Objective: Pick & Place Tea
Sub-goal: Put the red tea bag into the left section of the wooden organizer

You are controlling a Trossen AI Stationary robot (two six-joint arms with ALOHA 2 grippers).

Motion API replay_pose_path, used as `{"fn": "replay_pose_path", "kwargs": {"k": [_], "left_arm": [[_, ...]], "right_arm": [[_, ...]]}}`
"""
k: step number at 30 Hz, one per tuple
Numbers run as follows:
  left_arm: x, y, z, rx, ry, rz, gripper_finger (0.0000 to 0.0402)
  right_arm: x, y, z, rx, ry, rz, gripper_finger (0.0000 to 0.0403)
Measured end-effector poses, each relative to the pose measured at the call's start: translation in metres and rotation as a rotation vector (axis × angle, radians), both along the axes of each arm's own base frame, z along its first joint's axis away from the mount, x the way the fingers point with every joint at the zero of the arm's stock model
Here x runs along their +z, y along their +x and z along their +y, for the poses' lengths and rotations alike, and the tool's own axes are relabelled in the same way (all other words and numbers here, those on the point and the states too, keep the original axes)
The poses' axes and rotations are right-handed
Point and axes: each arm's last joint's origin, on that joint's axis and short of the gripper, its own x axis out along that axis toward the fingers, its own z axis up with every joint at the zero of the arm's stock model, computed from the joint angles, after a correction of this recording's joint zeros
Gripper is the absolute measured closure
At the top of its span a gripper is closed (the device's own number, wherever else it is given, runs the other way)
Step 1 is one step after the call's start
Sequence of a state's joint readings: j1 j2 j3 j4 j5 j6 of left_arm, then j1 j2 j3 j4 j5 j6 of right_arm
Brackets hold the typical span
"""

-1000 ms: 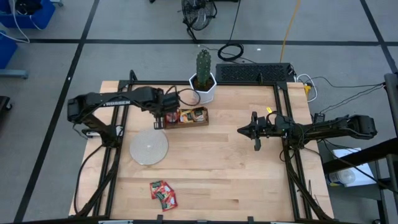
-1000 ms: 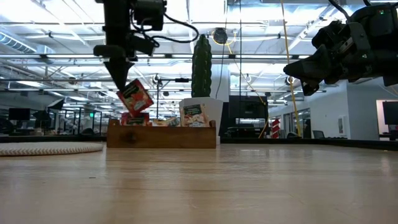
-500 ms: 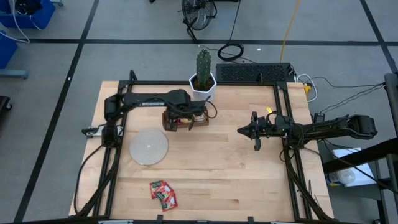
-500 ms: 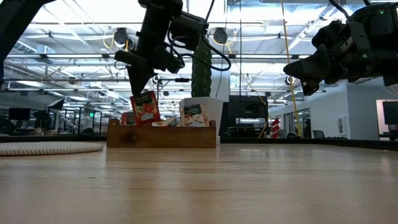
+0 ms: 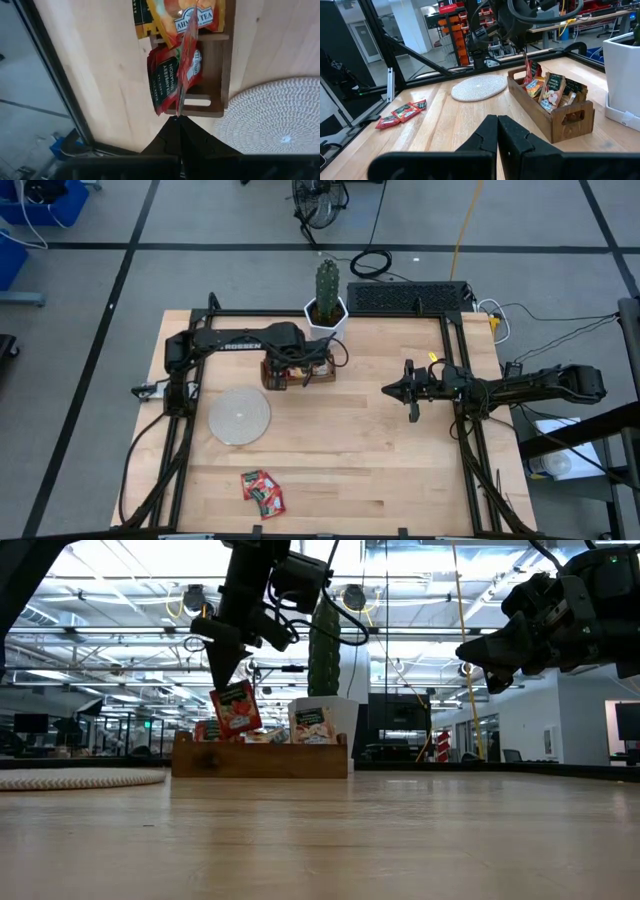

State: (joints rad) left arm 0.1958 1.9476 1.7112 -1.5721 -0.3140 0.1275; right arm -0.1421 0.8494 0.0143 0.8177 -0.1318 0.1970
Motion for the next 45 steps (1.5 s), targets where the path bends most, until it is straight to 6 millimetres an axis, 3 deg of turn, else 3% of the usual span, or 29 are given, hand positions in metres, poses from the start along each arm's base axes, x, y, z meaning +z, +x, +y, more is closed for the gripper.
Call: {"fn": "replay_pose_path", "kwargs": {"k": [8,29,45], "left_arm": [[-0.008,-0.003,-0.002,0.058,-0.049,0.011,0.0401],[-0.018,-0.037,0.016,0.179,-0.049,0.074,0.0401],[-0.025,-0.037,0.011,0.172,-0.035,0.103,0.0399]], "right_arm": [[0.000,0.000,0.000,0.000,0.000,0.000,0.0403],[0.000,0.000,0.000,0.000,0.000,0.000,0.0403],[0.000,0.000,0.000,0.000,0.000,0.000,0.0403]]}}
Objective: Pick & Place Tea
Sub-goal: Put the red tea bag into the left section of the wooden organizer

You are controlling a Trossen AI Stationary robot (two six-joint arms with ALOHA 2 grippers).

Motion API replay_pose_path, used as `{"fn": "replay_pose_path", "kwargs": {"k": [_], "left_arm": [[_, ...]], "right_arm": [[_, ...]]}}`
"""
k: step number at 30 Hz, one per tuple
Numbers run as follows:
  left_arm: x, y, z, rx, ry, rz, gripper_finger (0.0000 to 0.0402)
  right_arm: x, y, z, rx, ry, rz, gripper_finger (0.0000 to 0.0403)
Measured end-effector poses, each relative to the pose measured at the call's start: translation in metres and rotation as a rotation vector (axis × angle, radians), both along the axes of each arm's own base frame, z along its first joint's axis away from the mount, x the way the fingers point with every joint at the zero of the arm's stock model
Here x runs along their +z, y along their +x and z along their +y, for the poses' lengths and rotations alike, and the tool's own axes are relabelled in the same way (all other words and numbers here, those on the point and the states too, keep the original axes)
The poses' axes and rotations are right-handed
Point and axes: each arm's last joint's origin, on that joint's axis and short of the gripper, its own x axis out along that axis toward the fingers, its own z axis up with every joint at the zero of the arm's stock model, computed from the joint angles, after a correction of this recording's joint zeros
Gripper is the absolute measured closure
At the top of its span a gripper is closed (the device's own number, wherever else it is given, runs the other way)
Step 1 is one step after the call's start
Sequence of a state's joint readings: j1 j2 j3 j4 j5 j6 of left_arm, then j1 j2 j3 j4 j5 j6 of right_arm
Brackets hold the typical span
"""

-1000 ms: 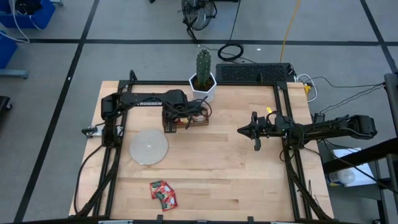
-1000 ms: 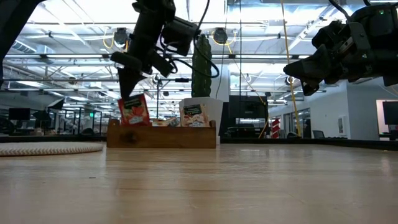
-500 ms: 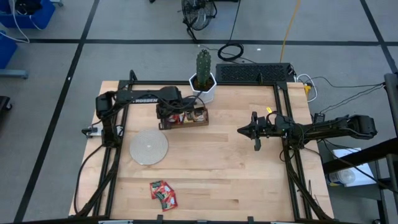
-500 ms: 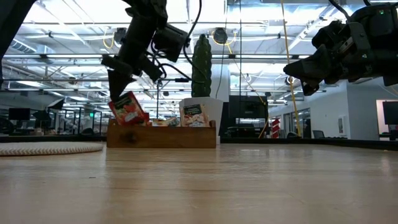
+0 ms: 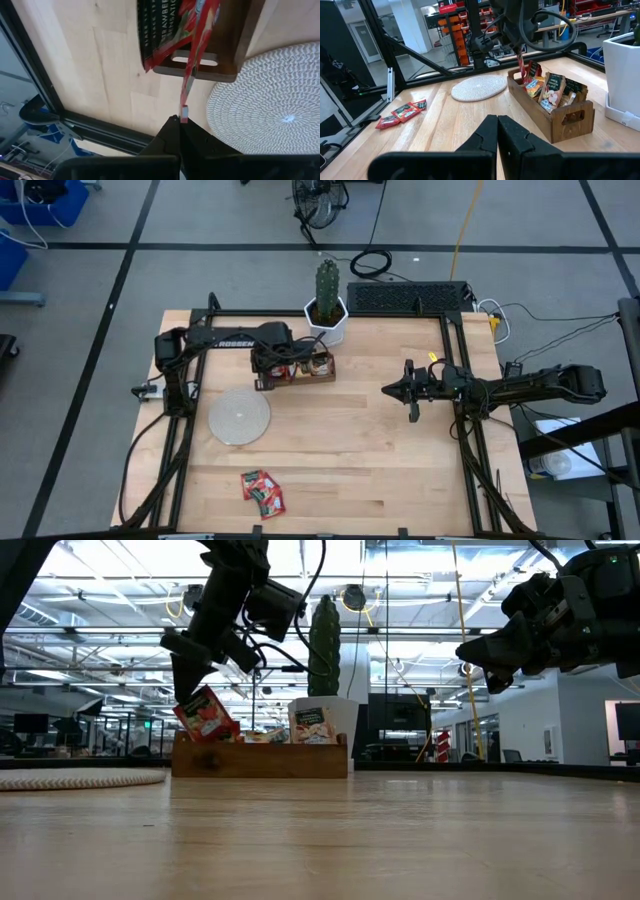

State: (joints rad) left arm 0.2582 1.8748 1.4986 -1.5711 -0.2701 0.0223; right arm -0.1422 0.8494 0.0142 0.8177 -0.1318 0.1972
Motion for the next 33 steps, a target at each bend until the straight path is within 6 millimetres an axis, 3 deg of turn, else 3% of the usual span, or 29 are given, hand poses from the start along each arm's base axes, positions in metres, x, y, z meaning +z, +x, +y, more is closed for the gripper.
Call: {"fn": "replay_pose_path", "kwargs": {"k": [14,20,24,28,31,33], "left_arm": [[0.001,0.000,0.002,0.035,0.070,0.000,0.0315],[0.019,0.005,0.001,0.000,0.162,-0.067,0.0275],[0.051,-0.004,-0.010,0.017,0.171,-0.268,0.0277],[0.067,-0.012,-0.016,0.037,0.102,-0.492,0.0279],[0.060,-0.013,-0.017,-0.018,0.164,-0.532,0.0299],[0.043,-0.014,-0.017,-0.055,0.154,-0.503,0.0339]], "right_arm": [[0.000,0.000,0.000,0.000,0.000,0.000,0.0403],[0.000,0.000,0.000,0.000,0.000,0.000,0.0403],[0.000,0.000,0.000,0.000,0.000,0.000,0.0403],[0.000,0.000,0.000,0.000,0.000,-0.001,0.0403],[0.000,0.000,0.000,0.000,0.000,0.000,0.0403],[0.000,0.000,0.000,0.000,0.000,0.000,0.0403]]}}
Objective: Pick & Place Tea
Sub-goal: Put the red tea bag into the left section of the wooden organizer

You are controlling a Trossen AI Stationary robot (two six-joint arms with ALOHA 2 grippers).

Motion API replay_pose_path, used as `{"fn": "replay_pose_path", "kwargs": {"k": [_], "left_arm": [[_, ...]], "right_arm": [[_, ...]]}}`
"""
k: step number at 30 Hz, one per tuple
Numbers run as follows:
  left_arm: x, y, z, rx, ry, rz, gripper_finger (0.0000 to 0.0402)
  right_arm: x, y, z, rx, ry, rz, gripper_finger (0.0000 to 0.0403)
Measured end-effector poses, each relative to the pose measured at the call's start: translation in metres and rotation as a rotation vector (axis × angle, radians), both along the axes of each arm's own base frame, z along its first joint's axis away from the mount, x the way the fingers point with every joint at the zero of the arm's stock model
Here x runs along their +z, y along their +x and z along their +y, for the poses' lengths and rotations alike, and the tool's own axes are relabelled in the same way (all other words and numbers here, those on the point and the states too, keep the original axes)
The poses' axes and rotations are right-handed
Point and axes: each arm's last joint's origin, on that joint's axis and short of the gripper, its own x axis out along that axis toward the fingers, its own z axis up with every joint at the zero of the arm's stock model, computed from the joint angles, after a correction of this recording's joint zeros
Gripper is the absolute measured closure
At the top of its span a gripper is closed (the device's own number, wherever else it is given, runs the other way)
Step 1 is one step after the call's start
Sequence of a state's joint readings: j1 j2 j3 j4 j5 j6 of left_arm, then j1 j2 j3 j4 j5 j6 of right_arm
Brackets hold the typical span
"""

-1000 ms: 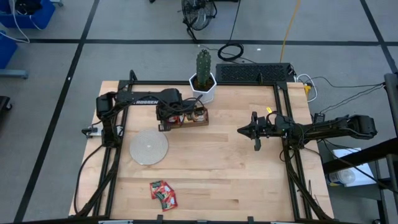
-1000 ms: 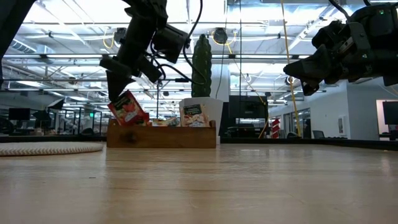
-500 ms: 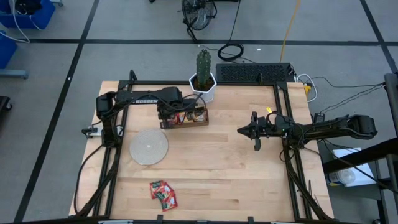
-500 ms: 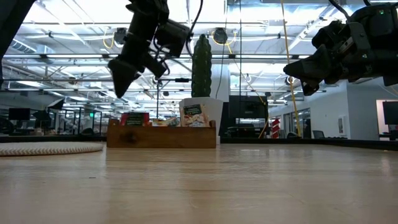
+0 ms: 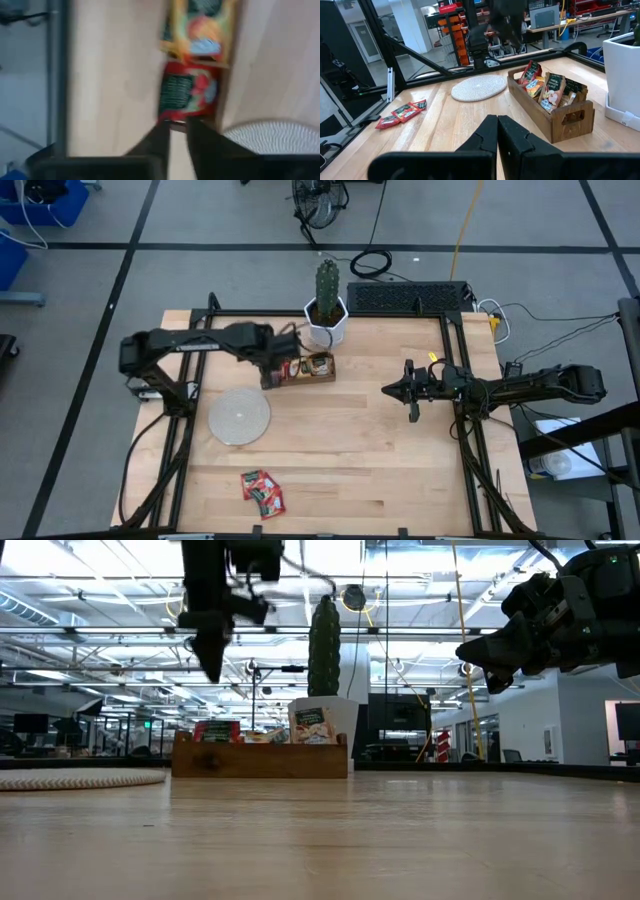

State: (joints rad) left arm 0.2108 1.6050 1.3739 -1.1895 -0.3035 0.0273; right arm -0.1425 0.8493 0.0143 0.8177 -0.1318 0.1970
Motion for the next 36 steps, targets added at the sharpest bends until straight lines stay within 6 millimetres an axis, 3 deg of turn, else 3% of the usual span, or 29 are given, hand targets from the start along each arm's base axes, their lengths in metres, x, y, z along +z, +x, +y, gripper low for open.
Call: {"fn": "replay_pose_path", "kwargs": {"k": [2,5,8,16,25,36], "left_arm": [[-0.022,0.001,-0.001,-0.049,-0.073,0.011,0.0383],[-0.049,-0.001,-0.003,-0.089,-0.126,0.028,0.0394],[-0.063,-0.002,-0.004,-0.111,-0.115,-0.001,0.0397],[-0.082,-0.001,0.005,-0.117,-0.147,-0.073,0.0399],[-0.084,-0.004,0.008,-0.078,-0.144,-0.058,0.0400],[-0.120,0.006,0.013,-0.060,-0.233,0.033,0.0401]], "right_arm": [[0.000,0.000,0.000,0.000,0.000,0.000,0.0403],[0.000,0.000,0.000,0.000,0.000,0.000,0.0403],[0.000,0.000,0.000,0.000,0.000,0.000,0.0403],[0.000,0.000,0.000,0.000,0.000,0.000,0.0403],[0.000,0.000,0.000,0.000,0.000,0.000,0.0403],[0.000,0.000,0.000,0.000,0.000,0.000,0.0403]]}}
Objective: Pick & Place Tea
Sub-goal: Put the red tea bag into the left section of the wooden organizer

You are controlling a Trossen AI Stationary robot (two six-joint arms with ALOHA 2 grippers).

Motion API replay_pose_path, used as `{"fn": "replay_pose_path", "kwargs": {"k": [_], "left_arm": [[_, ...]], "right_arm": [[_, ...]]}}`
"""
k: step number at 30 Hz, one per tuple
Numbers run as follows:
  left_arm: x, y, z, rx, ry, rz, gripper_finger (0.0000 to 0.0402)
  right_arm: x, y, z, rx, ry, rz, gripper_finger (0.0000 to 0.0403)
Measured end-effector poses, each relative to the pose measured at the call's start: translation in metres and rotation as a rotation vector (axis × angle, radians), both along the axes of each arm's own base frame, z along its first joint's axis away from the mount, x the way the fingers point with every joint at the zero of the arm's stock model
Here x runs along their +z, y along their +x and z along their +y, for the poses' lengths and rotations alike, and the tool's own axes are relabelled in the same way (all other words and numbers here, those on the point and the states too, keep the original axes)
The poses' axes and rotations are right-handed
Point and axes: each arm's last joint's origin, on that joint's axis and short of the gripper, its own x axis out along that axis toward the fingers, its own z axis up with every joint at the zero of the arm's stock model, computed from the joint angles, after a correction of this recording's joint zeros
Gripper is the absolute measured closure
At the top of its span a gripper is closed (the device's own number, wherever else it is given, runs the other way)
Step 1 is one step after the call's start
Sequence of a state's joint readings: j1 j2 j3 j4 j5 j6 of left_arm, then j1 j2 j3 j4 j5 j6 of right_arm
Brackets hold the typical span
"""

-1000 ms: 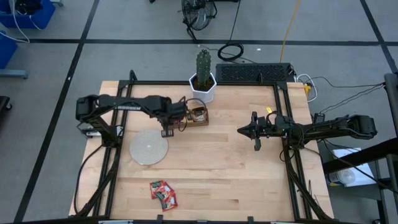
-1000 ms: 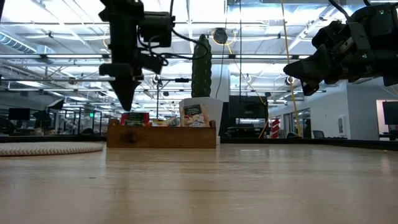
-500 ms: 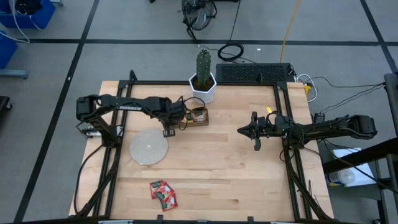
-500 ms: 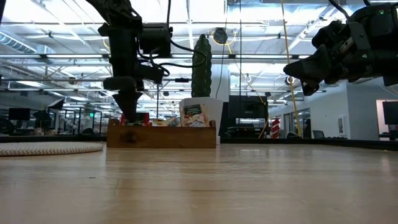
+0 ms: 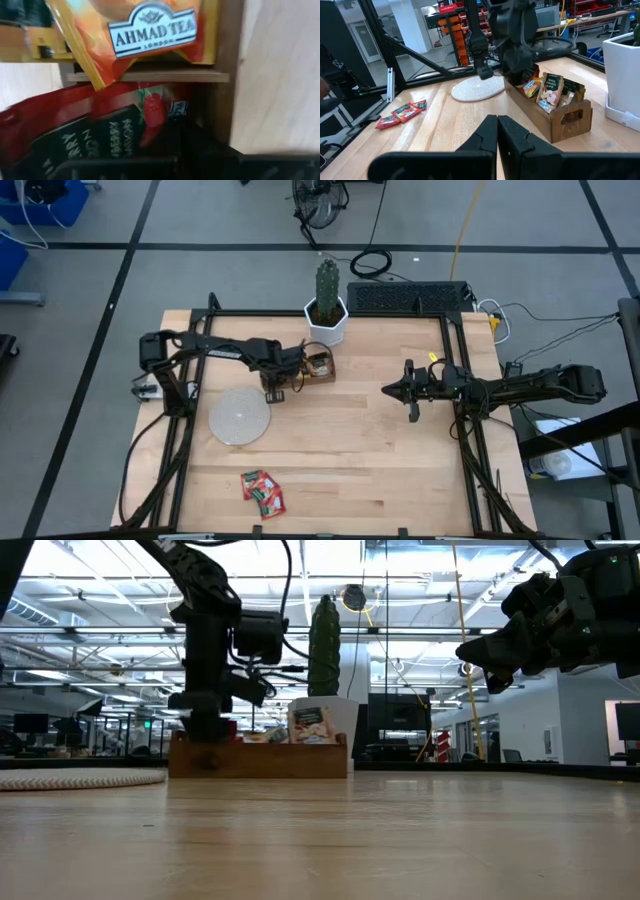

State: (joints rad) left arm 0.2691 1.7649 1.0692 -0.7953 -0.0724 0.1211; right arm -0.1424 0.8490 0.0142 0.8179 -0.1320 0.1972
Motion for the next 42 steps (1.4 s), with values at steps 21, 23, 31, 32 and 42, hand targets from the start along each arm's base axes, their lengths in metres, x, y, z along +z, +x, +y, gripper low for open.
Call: {"fn": "replay_pose_path", "kwargs": {"k": [21,23,31,32,42], "left_arm": [[0.013,-0.003,-0.017,0.034,0.276,0.042,0.0393],[0.013,-0.004,-0.022,0.021,0.285,0.072,0.0395],[0.063,-0.015,-0.069,0.027,0.299,-0.003,0.0394],[0.069,-0.015,-0.077,0.069,0.237,-0.071,0.0393],[0.042,-0.028,-0.159,0.313,-0.613,-0.193,0.0300]], "right_arm": [[0.000,0.000,0.000,0.000,0.000,0.000,0.0403],[0.000,0.000,0.000,0.000,0.000,0.000,0.0403],[0.000,0.000,0.000,0.000,0.000,0.001,0.0403],[0.000,0.000,0.000,0.000,0.001,0.004,0.0403],[0.000,0.000,0.000,0.000,0.000,0.000,0.0403]]}}
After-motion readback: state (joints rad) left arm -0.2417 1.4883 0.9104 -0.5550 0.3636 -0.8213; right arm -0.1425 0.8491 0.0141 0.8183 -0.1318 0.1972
